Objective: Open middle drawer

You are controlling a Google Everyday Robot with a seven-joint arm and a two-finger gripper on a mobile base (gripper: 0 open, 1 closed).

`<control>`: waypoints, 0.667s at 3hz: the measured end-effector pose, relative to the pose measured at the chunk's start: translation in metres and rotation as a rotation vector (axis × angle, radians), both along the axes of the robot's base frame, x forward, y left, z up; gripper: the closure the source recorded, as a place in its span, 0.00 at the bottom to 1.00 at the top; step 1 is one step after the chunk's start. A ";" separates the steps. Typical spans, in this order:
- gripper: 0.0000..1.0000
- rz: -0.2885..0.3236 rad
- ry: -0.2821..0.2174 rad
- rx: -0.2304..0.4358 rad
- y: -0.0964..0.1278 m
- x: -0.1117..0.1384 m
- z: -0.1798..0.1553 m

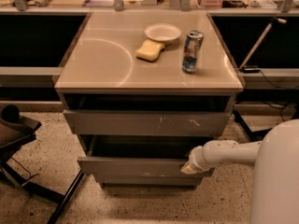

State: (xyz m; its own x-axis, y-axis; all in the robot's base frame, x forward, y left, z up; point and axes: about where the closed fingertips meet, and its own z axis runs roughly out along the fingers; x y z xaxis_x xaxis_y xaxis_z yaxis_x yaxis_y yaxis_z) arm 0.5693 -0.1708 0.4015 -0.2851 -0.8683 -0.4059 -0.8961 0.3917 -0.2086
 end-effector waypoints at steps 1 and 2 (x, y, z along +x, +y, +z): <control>1.00 0.000 0.000 0.000 0.000 -0.001 0.002; 1.00 0.001 0.001 0.005 -0.006 -0.020 0.002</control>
Offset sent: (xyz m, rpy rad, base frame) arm -0.4882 -0.1541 0.0407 0.1275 0.0250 0.0290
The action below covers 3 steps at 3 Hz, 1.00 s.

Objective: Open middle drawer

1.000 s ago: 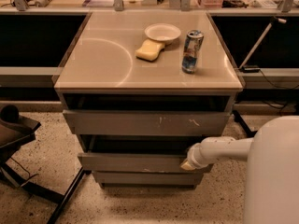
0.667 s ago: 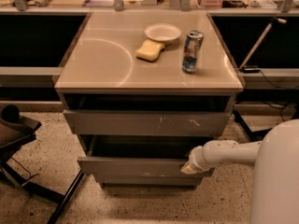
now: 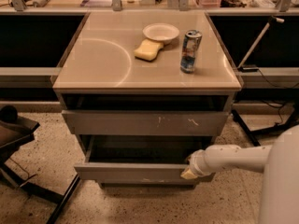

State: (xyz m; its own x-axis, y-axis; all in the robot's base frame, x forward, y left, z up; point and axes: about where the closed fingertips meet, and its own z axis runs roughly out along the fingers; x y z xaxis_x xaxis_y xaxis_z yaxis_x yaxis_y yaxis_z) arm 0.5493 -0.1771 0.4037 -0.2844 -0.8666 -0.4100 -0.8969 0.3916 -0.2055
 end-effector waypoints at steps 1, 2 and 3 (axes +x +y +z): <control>1.00 -0.004 0.005 0.003 -0.008 -0.021 0.000; 1.00 -0.004 0.005 0.003 -0.008 -0.021 0.000; 1.00 0.009 -0.002 0.001 -0.009 -0.028 -0.001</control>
Offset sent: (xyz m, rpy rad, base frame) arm -0.4998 -0.1905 0.0262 0.0600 0.0901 -0.0841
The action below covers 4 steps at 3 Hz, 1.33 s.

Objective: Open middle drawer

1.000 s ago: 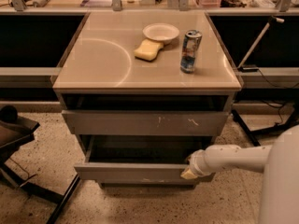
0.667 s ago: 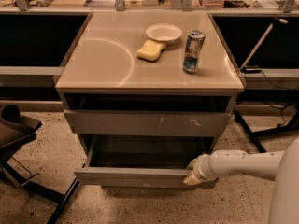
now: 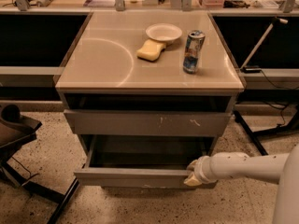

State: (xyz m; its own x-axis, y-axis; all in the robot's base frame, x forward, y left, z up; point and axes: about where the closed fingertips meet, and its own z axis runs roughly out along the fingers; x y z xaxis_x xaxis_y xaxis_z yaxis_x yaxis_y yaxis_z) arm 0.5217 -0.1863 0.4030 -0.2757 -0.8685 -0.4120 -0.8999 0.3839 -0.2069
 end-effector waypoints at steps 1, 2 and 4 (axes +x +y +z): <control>1.00 0.016 -0.022 0.002 0.001 -0.007 0.004; 1.00 0.016 -0.022 0.002 0.001 -0.007 0.004; 1.00 0.010 -0.030 0.009 0.000 -0.019 0.004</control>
Offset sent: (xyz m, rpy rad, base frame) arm -0.2956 -0.0871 0.0002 0.1729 -0.1708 -0.1113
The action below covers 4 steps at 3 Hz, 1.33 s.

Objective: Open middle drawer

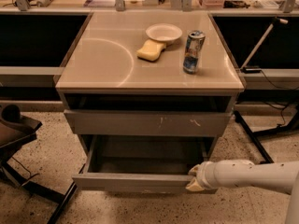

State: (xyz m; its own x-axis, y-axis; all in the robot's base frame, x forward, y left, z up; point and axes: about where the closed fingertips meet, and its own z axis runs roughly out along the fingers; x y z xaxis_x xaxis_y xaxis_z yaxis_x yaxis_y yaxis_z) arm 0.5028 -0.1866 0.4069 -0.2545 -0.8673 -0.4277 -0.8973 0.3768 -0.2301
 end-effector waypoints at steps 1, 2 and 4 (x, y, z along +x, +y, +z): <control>1.00 -0.006 0.003 0.009 -0.001 -0.014 -0.002; 1.00 -0.005 0.003 0.009 -0.001 -0.015 0.000; 1.00 -0.005 0.009 0.018 -0.002 -0.028 0.000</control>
Offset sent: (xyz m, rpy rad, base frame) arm -0.5340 -0.1037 -0.0200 0.3142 0.1826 -0.1146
